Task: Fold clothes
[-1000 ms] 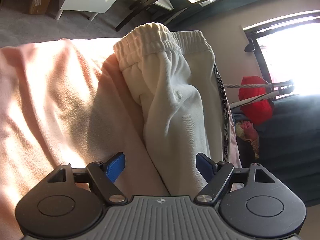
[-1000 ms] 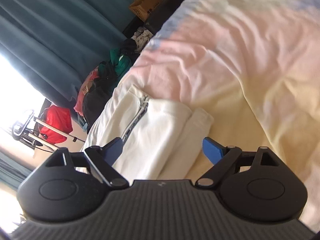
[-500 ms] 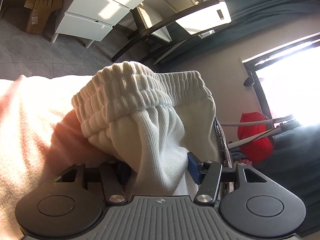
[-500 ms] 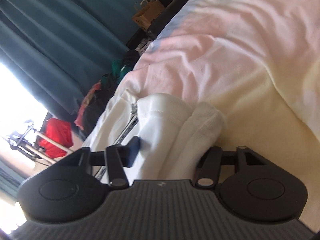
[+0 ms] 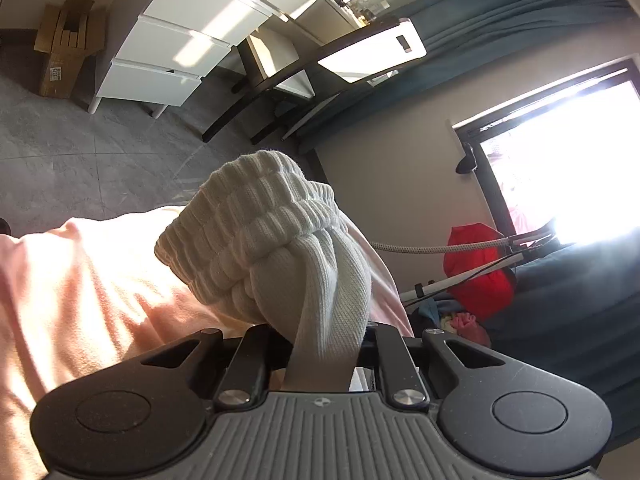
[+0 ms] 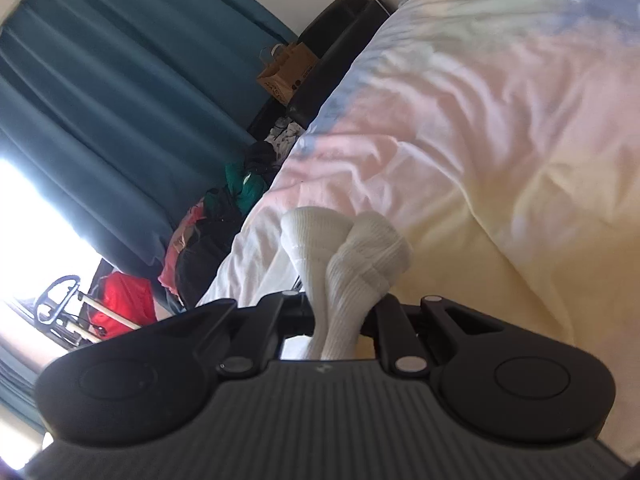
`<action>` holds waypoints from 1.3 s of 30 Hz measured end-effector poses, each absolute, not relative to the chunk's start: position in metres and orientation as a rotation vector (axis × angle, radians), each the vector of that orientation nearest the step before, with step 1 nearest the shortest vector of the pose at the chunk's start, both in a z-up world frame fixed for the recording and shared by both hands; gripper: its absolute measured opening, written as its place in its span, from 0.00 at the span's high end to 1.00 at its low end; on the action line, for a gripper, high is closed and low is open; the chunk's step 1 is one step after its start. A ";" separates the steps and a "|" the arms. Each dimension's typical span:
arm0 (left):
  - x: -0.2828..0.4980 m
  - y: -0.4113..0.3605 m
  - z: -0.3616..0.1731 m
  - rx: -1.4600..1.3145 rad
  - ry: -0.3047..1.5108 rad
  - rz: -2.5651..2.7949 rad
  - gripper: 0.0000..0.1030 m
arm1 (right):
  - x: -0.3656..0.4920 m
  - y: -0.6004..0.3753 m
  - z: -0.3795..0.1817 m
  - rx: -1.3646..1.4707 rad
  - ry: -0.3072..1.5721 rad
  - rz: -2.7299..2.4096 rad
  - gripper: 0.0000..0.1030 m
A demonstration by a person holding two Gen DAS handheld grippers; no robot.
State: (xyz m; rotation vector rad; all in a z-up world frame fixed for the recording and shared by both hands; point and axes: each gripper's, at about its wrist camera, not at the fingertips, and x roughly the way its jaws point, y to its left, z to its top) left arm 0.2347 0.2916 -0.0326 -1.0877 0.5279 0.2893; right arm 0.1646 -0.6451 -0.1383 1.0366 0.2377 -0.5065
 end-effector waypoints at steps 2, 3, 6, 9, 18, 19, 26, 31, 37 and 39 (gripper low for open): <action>0.210 0.299 -0.020 -1.062 0.532 0.277 0.86 | 0.130 -0.639 -0.141 1.103 0.198 -0.514 0.90; 0.196 0.304 -0.017 -1.047 0.540 0.275 0.86 | 0.114 -0.636 -0.142 1.128 0.185 -0.517 0.90; 0.153 0.321 -0.012 -1.003 0.575 0.270 0.86 | 0.070 -0.624 -0.155 1.145 0.217 -0.533 0.90; 0.119 0.336 -0.030 -0.993 0.641 0.256 0.85 | 0.036 -0.628 -0.175 1.316 0.223 -0.538 0.90; 0.060 0.355 -0.100 -0.990 0.654 0.194 0.79 | 0.025 -0.634 -0.195 1.383 0.277 -0.488 0.89; 0.056 0.357 -0.103 -0.993 0.655 0.179 0.76 | 0.025 -0.635 -0.197 1.394 0.283 -0.483 0.89; 0.037 0.335 -0.082 -0.760 0.797 0.133 0.61 | 0.025 -0.642 -0.205 1.434 0.307 -0.436 0.89; 0.024 0.307 -0.048 -0.552 0.778 0.125 0.39 | 0.025 -0.647 -0.212 1.457 0.313 -0.412 0.88; 0.023 0.258 -0.008 -0.366 0.697 0.093 0.23 | 0.029 -0.647 -0.209 1.427 0.328 -0.398 0.85; 0.025 0.236 0.000 -0.341 0.664 0.045 0.21 | 0.029 -0.647 -0.209 1.432 0.323 -0.389 0.84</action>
